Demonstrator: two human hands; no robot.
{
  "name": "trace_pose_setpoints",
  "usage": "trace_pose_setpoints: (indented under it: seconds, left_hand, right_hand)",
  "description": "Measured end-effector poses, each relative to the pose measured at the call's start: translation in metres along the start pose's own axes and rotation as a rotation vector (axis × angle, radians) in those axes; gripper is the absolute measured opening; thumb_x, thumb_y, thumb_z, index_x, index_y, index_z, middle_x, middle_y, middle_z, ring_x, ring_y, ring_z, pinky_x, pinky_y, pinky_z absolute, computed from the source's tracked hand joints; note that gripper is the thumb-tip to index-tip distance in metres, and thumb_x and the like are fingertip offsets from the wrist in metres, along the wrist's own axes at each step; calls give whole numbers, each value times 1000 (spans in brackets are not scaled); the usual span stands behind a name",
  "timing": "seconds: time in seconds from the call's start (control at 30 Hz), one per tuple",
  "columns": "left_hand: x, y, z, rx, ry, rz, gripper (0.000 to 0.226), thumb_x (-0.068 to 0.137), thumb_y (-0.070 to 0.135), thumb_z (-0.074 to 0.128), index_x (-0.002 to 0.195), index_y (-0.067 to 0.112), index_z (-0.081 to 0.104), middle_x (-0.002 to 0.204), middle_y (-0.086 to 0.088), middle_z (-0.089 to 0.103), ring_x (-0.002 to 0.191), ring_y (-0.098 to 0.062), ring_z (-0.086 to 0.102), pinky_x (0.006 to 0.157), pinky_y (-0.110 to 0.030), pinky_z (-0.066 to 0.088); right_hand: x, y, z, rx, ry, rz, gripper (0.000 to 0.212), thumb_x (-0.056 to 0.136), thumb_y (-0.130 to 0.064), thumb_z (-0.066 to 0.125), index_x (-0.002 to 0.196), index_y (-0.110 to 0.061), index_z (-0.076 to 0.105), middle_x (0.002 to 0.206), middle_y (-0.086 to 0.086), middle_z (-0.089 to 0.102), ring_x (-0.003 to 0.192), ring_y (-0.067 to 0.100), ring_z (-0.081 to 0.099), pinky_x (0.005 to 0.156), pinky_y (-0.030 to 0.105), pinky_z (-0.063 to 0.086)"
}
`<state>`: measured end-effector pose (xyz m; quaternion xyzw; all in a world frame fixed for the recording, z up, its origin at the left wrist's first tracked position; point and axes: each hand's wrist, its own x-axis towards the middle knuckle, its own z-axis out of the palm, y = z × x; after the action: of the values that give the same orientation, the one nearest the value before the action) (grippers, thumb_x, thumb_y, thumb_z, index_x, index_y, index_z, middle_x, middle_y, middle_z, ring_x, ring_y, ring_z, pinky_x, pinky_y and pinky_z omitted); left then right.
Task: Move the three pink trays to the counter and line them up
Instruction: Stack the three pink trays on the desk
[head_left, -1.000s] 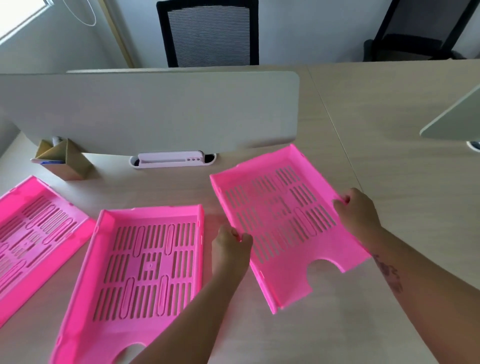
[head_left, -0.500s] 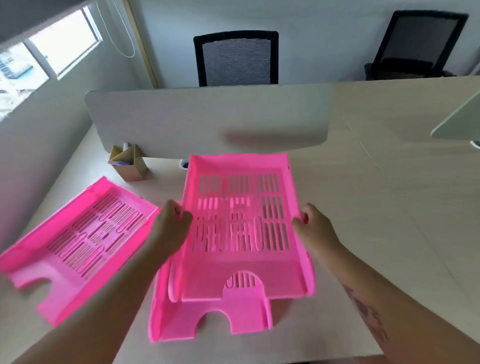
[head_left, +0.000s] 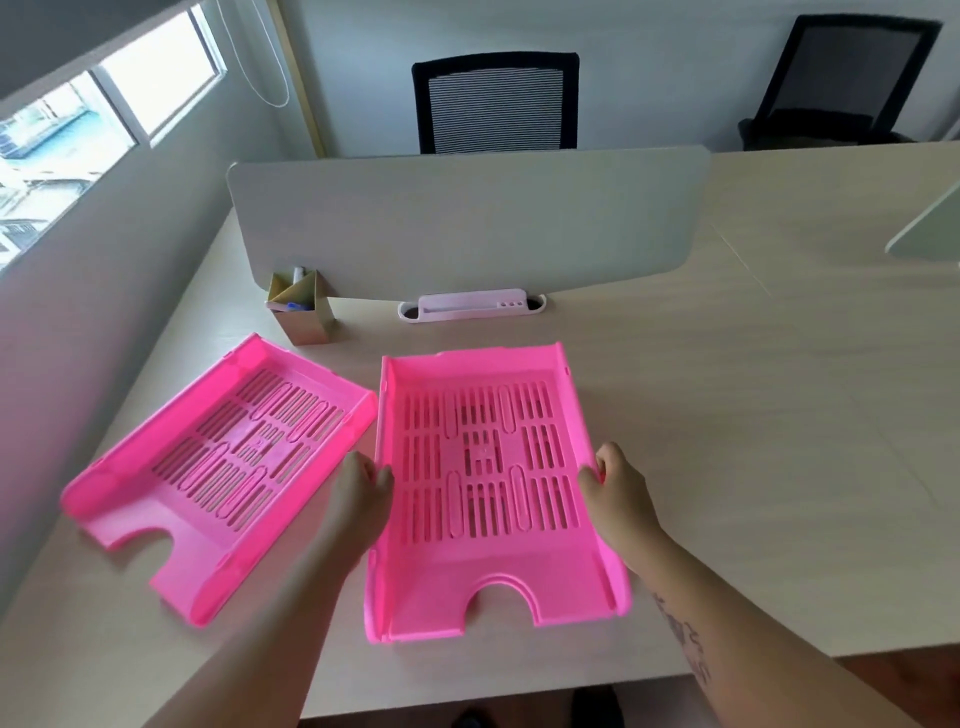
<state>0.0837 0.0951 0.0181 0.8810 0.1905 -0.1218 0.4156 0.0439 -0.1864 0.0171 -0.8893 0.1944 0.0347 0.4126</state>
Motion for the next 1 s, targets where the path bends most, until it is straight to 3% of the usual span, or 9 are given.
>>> trace_pose_setpoints:
  seconds: [0.23,0.37,0.47,0.57,0.63,0.7,0.8,0.9,1.0]
  left_hand:
    - [-3,3,4,-116,-34,-55,28,102,36,44,104,9,49,103,-21,68,95,-41,66,82,-58,56]
    - [-7,2,7,-230,-40,-67,34,101,42,44,108,10,51,99,-16,71,87,-34,70,78,-55,58]
    - [-15,-8,6,-268,-124,-118,46,100,47,42,101,8,66,94,-17,75,83,-34,73,78,-55,60]
    - [-27,-18,9,-297,-185,-166,64,99,57,34,92,8,75,88,-17,77,82,-37,73,77,-53,60]
    - [-29,-19,11,-319,-166,-162,68,98,59,32,91,6,75,88,-20,76,81,-38,73,75,-51,61]
    - [-27,-18,12,-318,-145,-158,69,97,59,33,88,5,75,88,-21,76,79,-39,73,71,-49,61]
    - [-25,-20,12,-325,-148,-172,69,96,62,34,88,8,77,85,-18,77,78,-38,74,73,-51,61]
    - [-25,-20,12,-311,-140,-187,68,96,62,34,89,10,77,85,-16,78,79,-36,74,78,-54,60]
    - [-28,-14,6,-259,-113,-159,64,97,60,34,90,12,76,85,-14,77,80,-34,74,79,-53,59]
  right_hand:
    - [9,1,3,-17,-23,0,14,102,-21,42,97,-9,42,63,1,47,43,14,38,39,27,33]
    - [14,-1,5,-26,-32,-22,30,104,-33,37,106,-4,47,61,0,46,42,12,38,39,26,31]
    - [14,2,4,64,-47,44,45,103,-42,32,109,-4,54,62,2,48,48,15,44,45,25,34]
    - [10,4,4,245,-99,163,53,101,-52,29,125,-14,57,97,18,67,87,35,66,73,41,56]
    - [8,5,6,303,-102,215,57,99,-56,30,136,-19,54,123,19,63,112,41,60,91,50,52]
    - [10,5,8,325,-87,232,57,99,-57,32,136,-20,55,117,18,66,106,40,62,86,49,54]
    - [11,6,8,360,-88,252,58,97,-59,33,134,-21,57,96,8,68,74,18,61,69,30,52]
    - [13,7,8,366,-83,246,57,98,-56,35,130,-16,59,107,19,67,87,31,65,77,39,56]
    - [11,7,8,333,-86,244,63,96,-60,34,119,-9,64,75,12,59,58,23,53,53,29,44]
